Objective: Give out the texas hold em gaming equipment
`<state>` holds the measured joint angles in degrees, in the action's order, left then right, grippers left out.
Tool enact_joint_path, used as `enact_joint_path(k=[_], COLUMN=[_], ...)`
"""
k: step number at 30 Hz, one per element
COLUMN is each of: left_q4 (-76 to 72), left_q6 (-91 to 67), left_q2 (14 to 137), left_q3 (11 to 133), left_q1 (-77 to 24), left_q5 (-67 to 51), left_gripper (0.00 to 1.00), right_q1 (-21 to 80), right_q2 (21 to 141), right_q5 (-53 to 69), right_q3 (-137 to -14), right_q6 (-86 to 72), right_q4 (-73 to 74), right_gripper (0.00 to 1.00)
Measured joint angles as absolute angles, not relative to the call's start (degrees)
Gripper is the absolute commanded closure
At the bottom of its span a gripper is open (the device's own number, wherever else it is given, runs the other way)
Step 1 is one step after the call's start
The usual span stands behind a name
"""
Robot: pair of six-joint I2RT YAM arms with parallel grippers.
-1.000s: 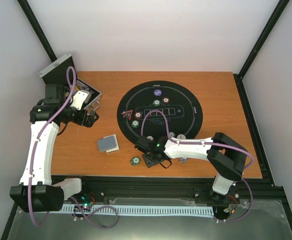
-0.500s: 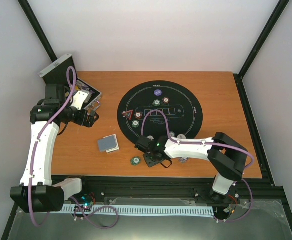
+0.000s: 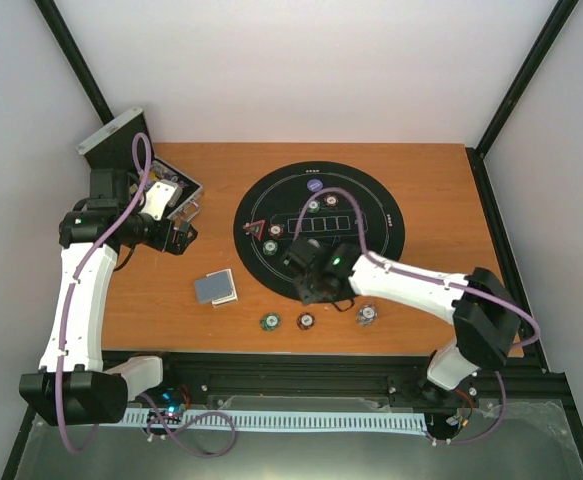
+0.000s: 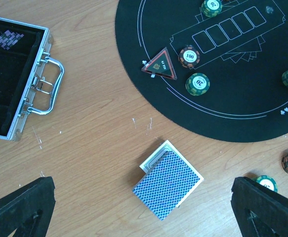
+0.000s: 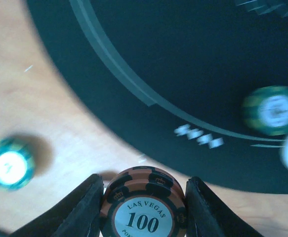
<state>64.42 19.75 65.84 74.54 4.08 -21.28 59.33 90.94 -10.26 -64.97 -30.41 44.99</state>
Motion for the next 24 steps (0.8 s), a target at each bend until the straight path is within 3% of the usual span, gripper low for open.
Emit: enact_joint_path(k=[10, 24], left_q4=[64.5, 64.6], left_q6=[19.8, 19.8], left_q2=[65.8, 65.9], left_q3=[74.5, 74.5], left_q1=[4.1, 4.1], left_q5=[-21.4, -21.7], left_gripper=[0.00, 0.00], right_q1=[32.3, 24.1], right_q2=[90.0, 103.5], right_q5=[-10.2, -6.4], right_q3=[-64.6, -65.5], right_q6=[-24.1, -19.0], right_q4=[43.1, 38.6], right_gripper=[0.64, 0.65])
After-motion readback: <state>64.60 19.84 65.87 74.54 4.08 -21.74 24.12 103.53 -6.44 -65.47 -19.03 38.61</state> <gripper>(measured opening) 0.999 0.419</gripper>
